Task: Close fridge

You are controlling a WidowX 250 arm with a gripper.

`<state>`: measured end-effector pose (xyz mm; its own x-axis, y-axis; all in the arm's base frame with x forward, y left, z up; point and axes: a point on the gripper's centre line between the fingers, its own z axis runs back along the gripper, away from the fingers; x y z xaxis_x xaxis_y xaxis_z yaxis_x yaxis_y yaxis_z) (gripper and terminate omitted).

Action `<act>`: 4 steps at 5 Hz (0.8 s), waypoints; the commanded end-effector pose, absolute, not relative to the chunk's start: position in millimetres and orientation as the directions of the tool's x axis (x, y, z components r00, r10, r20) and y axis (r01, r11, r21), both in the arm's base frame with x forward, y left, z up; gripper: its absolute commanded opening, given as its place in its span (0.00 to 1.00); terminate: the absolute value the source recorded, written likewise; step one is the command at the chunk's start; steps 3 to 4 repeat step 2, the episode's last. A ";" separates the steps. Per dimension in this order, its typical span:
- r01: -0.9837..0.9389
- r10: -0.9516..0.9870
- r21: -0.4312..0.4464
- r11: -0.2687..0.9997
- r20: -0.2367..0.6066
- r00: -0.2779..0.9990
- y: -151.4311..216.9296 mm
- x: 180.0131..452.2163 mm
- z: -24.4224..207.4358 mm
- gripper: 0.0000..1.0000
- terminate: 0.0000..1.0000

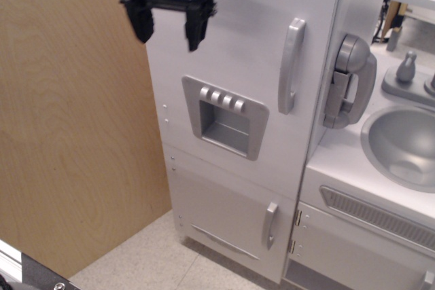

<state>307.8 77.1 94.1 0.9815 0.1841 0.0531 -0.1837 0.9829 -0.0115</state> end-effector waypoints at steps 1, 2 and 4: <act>-0.143 0.142 0.004 0.990 0.103 0.985 81.6 292.4 113.9 1.00 0.00; -0.143 0.142 0.004 0.990 0.103 0.985 81.6 292.4 113.9 1.00 1.00; -0.143 0.142 0.004 0.990 0.103 0.985 81.6 292.4 113.9 1.00 1.00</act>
